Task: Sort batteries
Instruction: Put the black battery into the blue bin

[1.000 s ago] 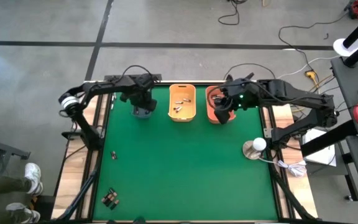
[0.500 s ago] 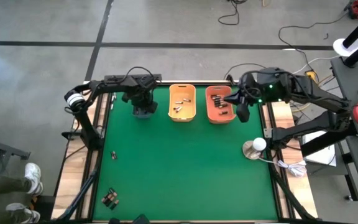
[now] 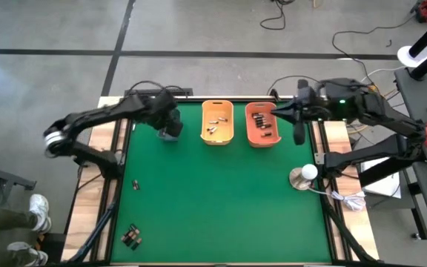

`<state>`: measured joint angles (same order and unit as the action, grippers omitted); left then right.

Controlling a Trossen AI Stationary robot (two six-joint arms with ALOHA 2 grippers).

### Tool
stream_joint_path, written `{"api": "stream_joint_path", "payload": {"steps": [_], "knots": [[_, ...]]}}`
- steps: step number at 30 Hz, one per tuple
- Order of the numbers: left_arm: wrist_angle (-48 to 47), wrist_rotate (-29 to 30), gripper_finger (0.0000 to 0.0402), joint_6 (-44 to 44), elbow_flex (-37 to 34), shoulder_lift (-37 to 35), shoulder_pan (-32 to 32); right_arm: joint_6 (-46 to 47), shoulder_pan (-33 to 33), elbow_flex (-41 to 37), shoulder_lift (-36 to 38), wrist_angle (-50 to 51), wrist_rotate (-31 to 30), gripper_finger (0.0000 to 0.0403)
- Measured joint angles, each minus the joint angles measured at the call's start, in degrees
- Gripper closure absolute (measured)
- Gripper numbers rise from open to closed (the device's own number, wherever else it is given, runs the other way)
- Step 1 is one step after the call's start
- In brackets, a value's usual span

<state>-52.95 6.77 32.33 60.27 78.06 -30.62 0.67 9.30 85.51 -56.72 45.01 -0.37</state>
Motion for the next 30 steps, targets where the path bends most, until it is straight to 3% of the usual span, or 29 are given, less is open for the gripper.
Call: {"api": "stream_joint_path", "payload": {"steps": [2, 6, 10, 17, 22, 26, 30], "knots": [[0.24, 0.19, 0.0163, 3.05, -1.01, -4.9, 4.61, -1.42, 0.0, -2.45, 2.24, -3.08, 1.48, 0.039], [-0.31, 0.55, 0.0157, 17.07, -4.02, -12.77, 14.84, -1.57, -0.02, -8.02, 6.03, -6.54, 2.05, 0.039], [-1.04, 5.55, 0.0157, 29.95, -7.08, -17.2, 25.8, -1.25, 0.0, -12.29, 8.08, -5.67, 1.91, 0.039], [-7.47, 5.55, 0.0157, 45.01, -9.27, -18.56, 40.96, -5.22, 0.02, -15.58, 9.23, -4.85, 3.7, 0.039], [-10.98, 5.26, 0.0157, 55.03, -10.6, -19.16, 50.85, -5.22, -0.02, -20.51, 16.36, -14.64, 6.06, 0.039], [-13.36, 4.59, 0.0157, 68.6, -14.69, -19.98, 56.45, -3.6, -0.02, -26.79, 23.03, -15.2, 6.39, 0.039], [-13.56, 0.09, 0.0157, 81.66, -19.71, -20.64, 58.41, 0.71, -0.01, -32.25, 28.23, -14.74, 6.36, 0.039]]}}
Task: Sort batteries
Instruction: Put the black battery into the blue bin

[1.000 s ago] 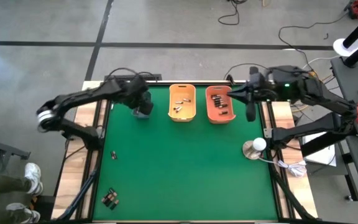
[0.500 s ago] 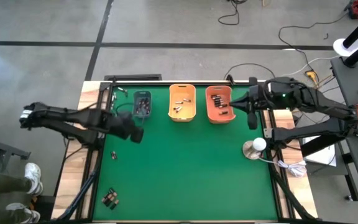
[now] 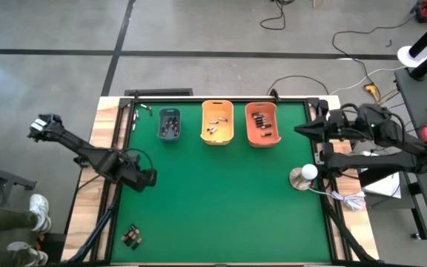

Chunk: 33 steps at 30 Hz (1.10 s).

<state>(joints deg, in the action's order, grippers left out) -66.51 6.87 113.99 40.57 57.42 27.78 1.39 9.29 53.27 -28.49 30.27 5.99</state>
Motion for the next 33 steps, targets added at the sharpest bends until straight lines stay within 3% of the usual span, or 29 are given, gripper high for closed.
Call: {"api": "stream_joint_path", "payload": {"steps": [3, 6, 12, 18, 23, 33], "knots": [[1.43, -3.23, 0.0157, 5.59, -2.27, -0.14, 0.05, 0.33, 0.0, -2.67, 2.62, -0.03, 0.01, 0.039], [1.1, -3.41, 0.0157, 6.52, -2.15, 0.12, 0.03, 3.53, -0.01, -4.61, 4.39, 0.02, 0.09, 0.039], [1.65, -6.06, 0.0157, 7.18, -2.62, -0.14, 0.05, 1.33, -0.02, -9.24, 10.84, -4.25, 0.44, 0.039], [6.02, -6.17, 0.0157, 6.04, -3.94, -0.02, 0.05, 10.33, -0.01, -9.87, 15.99, 3.2, 0.47, 0.039], [8.04, -5.54, 0.017, 9.44, -5.47, 1.53, 0.05, 18.64, -0.01, -9.82, 17.71, 5.89, 0.42, 0.039], [7.63, -5.89, 0.0201, 12.16, -7.59, 4.57, 0.05, 18.18, -0.01, -9.82, 17.29, 5.92, 0.42, 0.039]]}}
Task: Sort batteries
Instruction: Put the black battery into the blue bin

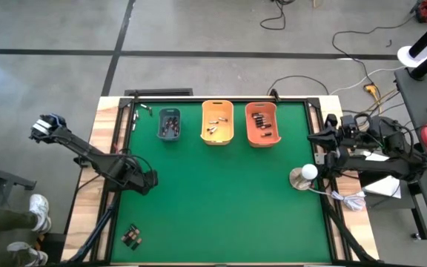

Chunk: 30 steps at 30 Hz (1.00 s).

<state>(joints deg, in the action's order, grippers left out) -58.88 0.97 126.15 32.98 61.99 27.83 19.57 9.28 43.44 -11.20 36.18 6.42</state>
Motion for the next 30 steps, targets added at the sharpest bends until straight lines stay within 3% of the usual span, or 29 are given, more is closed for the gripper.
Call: {"api": "stream_joint_path", "payload": {"steps": [13, 30], "knots": [[0.72, 0.0, 0.021, 7.7, -2.98, 1.18, -0.06, -0.04, 0.0, 0.02, -0.57, -0.02, -0.02, 0.039], [1.13, -0.02, 0.021, 7.87, -3.17, 8.28, -0.2, -0.04, 0.0, 0.03, -0.57, -0.01, -0.04, 0.039]]}}
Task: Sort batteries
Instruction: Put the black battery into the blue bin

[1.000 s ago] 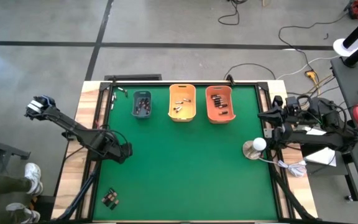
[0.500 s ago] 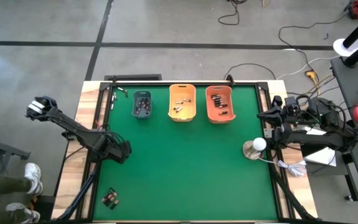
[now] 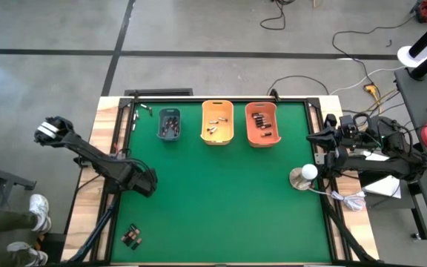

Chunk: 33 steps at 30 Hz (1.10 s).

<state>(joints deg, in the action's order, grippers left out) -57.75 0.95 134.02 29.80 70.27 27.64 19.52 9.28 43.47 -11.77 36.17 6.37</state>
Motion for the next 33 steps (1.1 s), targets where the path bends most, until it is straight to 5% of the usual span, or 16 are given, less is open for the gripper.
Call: {"api": "stream_joint_path", "payload": {"steps": [33], "knots": [[7.83, 5.48, 0.021, -1.07, 1.95, 4.56, -0.36, -0.01, 0.0, 0.01, 0.0, -0.01, -0.02, 0.039]]}}
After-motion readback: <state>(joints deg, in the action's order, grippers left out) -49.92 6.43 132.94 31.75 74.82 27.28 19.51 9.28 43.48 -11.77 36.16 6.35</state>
